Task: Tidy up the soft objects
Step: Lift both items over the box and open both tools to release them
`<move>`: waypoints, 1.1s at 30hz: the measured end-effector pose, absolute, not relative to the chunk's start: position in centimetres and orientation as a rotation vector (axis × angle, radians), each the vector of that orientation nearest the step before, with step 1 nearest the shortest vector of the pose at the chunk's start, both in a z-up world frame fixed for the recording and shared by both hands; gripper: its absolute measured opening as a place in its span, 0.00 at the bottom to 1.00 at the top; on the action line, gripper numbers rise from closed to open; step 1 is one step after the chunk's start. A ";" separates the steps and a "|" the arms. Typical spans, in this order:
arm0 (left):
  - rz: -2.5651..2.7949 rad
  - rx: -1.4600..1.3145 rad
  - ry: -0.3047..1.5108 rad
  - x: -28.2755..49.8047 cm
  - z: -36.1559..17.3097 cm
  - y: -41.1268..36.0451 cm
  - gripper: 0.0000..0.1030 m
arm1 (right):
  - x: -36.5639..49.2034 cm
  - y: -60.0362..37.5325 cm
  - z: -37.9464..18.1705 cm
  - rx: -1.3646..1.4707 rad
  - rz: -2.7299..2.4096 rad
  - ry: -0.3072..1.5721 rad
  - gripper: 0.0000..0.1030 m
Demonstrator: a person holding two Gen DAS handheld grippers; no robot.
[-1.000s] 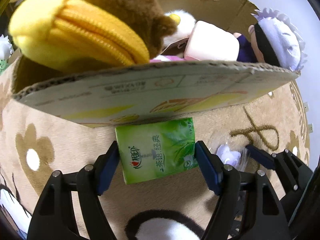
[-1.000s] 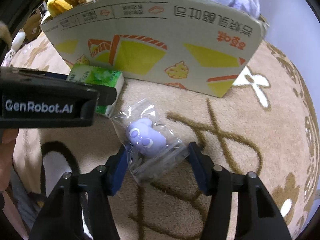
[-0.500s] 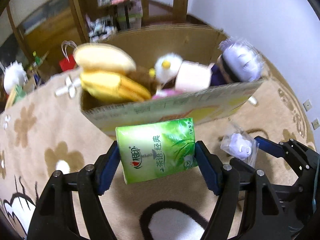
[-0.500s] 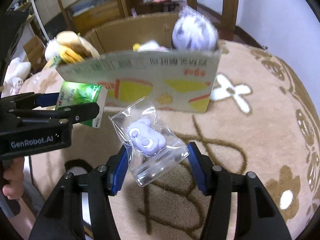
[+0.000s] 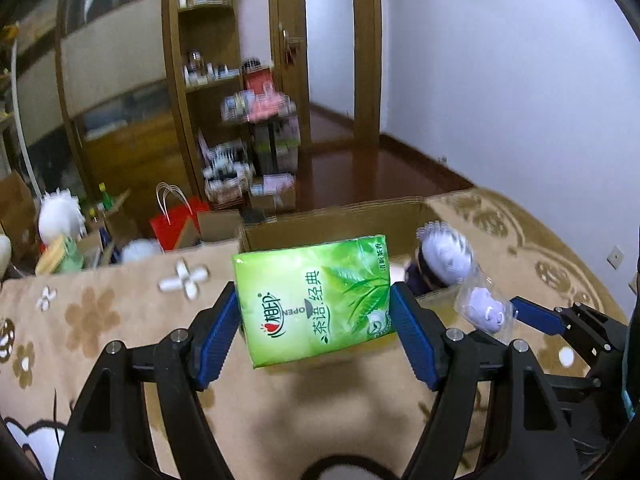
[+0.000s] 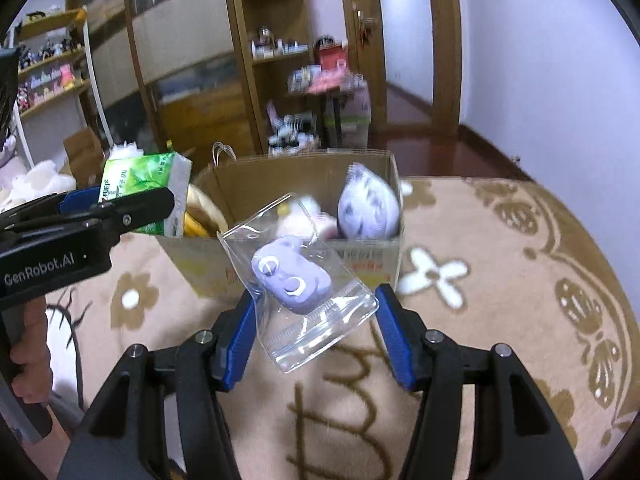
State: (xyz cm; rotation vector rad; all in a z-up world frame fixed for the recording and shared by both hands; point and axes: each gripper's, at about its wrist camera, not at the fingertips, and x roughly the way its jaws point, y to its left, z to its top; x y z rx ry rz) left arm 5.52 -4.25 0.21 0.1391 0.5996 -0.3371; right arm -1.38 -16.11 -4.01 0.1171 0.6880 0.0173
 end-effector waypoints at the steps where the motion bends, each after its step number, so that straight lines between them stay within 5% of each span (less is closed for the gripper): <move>1: -0.332 0.135 0.583 5.4 0.4 -4.2 0.71 | -1.3 -16.4 -3.6 0.117 0.017 0.663 0.59; 19: -0.303 0.123 0.462 8.7 2.1 -5.0 0.71 | 2.8 -18.1 -0.8 0.107 0.045 0.521 0.60; 33: -0.329 0.112 0.536 11.9 0.4 -5.6 0.72 | 6.1 -19.7 -1.7 0.207 0.083 0.514 0.61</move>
